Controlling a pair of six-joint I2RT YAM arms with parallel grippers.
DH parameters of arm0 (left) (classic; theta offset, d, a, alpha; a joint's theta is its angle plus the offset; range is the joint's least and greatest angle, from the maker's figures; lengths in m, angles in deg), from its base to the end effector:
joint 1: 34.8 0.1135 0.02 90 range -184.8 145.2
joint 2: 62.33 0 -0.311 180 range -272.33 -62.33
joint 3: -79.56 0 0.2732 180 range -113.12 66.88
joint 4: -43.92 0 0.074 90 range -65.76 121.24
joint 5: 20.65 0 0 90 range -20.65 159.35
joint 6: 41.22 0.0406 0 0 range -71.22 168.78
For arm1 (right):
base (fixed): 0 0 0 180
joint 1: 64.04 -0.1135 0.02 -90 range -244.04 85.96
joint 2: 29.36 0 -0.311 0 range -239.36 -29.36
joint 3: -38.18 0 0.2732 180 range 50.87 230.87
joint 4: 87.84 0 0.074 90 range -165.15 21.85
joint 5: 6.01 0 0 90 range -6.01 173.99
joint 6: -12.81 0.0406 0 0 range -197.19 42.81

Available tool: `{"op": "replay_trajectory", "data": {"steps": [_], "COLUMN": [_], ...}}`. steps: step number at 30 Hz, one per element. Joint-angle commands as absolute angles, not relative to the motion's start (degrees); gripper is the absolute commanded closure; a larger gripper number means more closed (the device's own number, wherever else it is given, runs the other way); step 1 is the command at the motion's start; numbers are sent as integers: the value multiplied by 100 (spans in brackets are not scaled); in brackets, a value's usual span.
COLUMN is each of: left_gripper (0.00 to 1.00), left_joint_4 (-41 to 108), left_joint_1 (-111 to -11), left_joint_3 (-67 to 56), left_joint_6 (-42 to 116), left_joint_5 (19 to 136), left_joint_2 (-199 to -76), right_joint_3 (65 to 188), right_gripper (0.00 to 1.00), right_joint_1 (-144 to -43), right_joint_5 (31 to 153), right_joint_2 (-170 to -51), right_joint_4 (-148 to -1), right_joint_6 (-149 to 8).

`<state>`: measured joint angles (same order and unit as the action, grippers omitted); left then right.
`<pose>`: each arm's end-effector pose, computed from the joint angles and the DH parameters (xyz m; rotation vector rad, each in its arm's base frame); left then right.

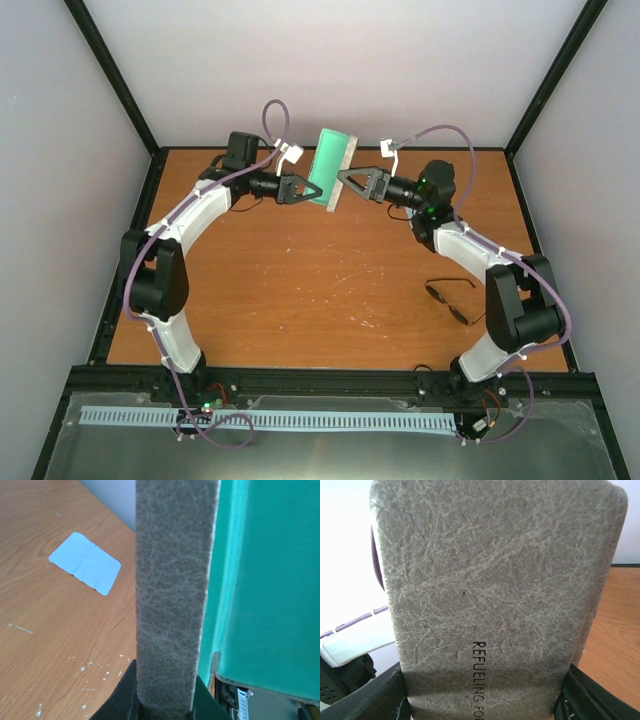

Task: Organize the sunglasses
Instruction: Open the sunglasses case, then place the sunglasses case at the center of the board.

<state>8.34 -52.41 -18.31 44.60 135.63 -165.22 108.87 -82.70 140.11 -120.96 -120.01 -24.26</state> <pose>0.3987 -0.1656 0.3340 0.8600 1.9846 -1.5082 0.3480 0.1531 0.3457 -0.4665 1.6404 1.6378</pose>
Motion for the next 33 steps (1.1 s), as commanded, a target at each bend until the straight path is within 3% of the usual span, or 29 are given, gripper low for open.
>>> {"op": "replay_trajectory", "data": {"steps": [1,5,7,10,11,17,22,33], "left_gripper": [99,99,99,99,99,100,99,99], "left_joint_4": [791,620,411,-219,-516,-2262,-2676,-160], "left_joint_1": [-5273,-5273,-5265,-5265,-5264,-5255,-5311,-5943], "left_joint_3": [-2151,-2238,-2364,-2683,-2855,-3751,-3683,-1474], "left_joint_6": [4607,4706,4840,5342,5616,7446,8894,11298], "left_joint_5": [13634,13562,13466,13124,12980,11470,9805,7008], "left_joint_2": [-16577,-16556,-16552,-16586,-16620,-16956,-17057,-16647], "right_joint_3": [11128,11089,11033,10984,10916,10387,10472,10472], "right_gripper": [86,76,55,5,1,0,0,0], "right_joint_1": [-8354,-8359,-8353,-8295,-8239,-7352,-6840,-6826], "right_joint_5": [14052,14034,13959,13715,13538,12263,10789,10421], "right_joint_2": [-12197,-12164,-12085,-11843,-11704,-10490,-9948,-10404], "right_joint_4": [-12347,-11947,-11507,-10282,-9917,-7351,-5790,-6298], "right_joint_6": [-2417,-2673,-2947,-3652,-3868,-5269,-5985,-5461]}}
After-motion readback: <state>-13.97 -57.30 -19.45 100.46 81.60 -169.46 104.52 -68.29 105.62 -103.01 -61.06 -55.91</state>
